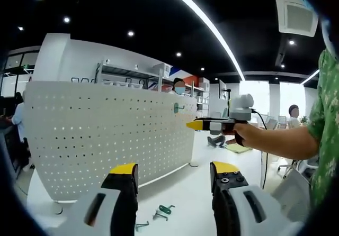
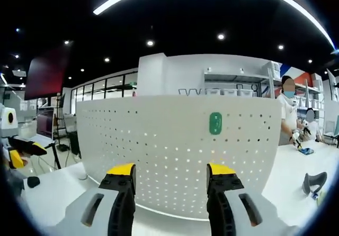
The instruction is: Insert the hook assembly into the mounting plate slot until the hook locks in place.
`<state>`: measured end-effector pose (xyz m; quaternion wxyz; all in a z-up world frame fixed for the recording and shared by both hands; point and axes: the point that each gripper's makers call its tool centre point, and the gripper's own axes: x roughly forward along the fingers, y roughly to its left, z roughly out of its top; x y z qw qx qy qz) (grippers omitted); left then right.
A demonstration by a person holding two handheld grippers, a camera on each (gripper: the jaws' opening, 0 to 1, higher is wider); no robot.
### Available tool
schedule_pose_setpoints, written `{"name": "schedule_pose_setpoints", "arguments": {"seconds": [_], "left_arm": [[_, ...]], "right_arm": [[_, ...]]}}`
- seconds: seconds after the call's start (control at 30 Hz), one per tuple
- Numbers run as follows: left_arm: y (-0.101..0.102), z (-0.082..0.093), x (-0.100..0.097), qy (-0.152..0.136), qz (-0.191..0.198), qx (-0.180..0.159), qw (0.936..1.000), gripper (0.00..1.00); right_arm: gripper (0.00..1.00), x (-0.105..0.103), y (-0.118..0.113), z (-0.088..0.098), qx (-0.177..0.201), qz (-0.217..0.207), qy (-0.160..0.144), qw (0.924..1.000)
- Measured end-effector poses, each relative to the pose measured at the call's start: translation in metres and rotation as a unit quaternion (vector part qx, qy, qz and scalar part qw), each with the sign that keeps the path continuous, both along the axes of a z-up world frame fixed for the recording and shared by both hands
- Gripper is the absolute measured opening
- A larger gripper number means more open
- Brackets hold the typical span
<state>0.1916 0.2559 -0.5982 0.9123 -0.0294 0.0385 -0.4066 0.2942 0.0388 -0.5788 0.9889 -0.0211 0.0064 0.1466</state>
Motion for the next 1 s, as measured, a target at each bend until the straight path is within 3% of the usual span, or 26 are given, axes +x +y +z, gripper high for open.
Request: {"name": "schedule_pose_setpoints", "arguments": {"seconds": [0.3, 0.6, 1.0], "left_arm": [[0.012, -0.012, -0.006, 0.009, 0.007, 0.009, 0.9999, 0.56], [0.021, -0.037, -0.011, 0.031, 0.013, 0.026, 0.9991, 0.55], [0.022, -0.071, 0.000, 0.054, 0.020, 0.056, 0.9968, 0.51]], "right_arm": [[0.54, -0.019, 0.014, -0.017, -0.004, 0.023, 0.014, 0.9996], [0.54, -0.047, 0.033, -0.032, 0.003, 0.038, 0.024, 0.9990], [0.53, -0.063, 0.043, -0.048, 0.005, 0.046, 0.039, 0.9981]]}}
